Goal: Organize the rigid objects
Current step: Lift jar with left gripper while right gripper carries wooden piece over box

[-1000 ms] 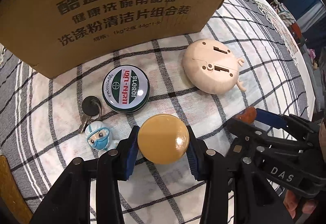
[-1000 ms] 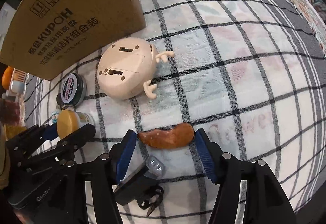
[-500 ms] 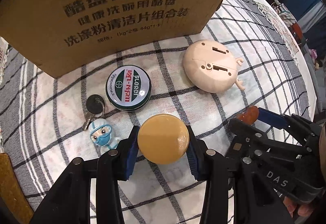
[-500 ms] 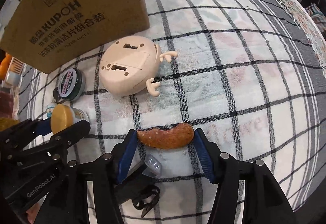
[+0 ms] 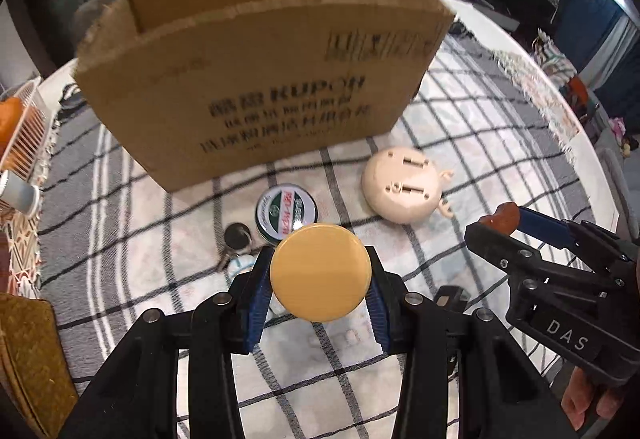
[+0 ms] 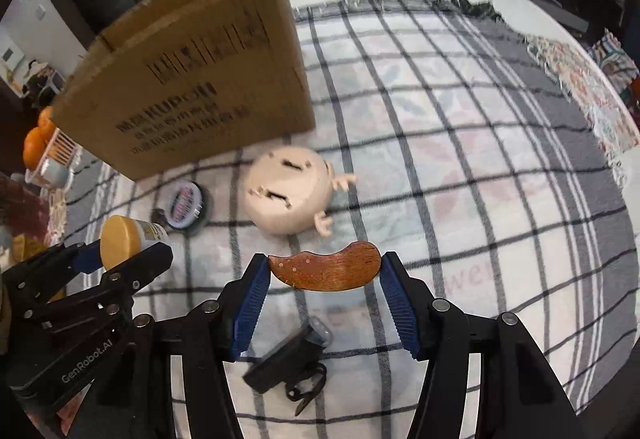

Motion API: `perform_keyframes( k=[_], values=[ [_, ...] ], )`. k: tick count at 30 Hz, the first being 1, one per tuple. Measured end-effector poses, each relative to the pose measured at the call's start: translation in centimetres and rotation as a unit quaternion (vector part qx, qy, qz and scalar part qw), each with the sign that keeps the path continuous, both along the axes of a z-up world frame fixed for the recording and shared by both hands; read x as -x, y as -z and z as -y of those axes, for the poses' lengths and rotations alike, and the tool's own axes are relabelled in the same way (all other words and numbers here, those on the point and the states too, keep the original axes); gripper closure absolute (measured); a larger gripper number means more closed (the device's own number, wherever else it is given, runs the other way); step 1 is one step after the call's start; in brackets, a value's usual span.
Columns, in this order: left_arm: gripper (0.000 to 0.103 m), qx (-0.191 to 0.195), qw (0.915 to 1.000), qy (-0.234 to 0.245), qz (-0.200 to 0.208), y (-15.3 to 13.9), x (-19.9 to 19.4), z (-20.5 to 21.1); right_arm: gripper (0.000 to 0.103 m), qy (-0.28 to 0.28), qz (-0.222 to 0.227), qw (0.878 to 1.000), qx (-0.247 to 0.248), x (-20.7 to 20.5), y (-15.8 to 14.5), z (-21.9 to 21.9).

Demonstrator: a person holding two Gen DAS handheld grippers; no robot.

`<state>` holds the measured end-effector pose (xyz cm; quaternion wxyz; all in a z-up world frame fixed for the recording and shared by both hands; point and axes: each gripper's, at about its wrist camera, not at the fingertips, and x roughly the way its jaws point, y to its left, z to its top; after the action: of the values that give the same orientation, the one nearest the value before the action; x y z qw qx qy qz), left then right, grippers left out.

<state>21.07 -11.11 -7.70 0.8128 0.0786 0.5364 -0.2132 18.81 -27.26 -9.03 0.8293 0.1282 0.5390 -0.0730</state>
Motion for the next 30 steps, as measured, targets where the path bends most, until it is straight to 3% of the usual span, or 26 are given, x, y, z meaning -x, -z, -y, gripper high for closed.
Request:
perform_keyframes(
  k=[17, 30],
  values=[
    [0.061, 0.029, 0.9938, -0.023, 0.105, -7.6, 0.8, -2.4, 0.045, -0.023, 0.113, 0.993, 0.004, -0.1, -7.6, -1.5],
    [0.063, 0.054, 0.9892, -0.042, 0.13, -10.7, -0.7, -3.4, 0.045, -0.053, 0.162, 0.985, 0.007, -1.8, -11.5, -2.9]
  ],
)
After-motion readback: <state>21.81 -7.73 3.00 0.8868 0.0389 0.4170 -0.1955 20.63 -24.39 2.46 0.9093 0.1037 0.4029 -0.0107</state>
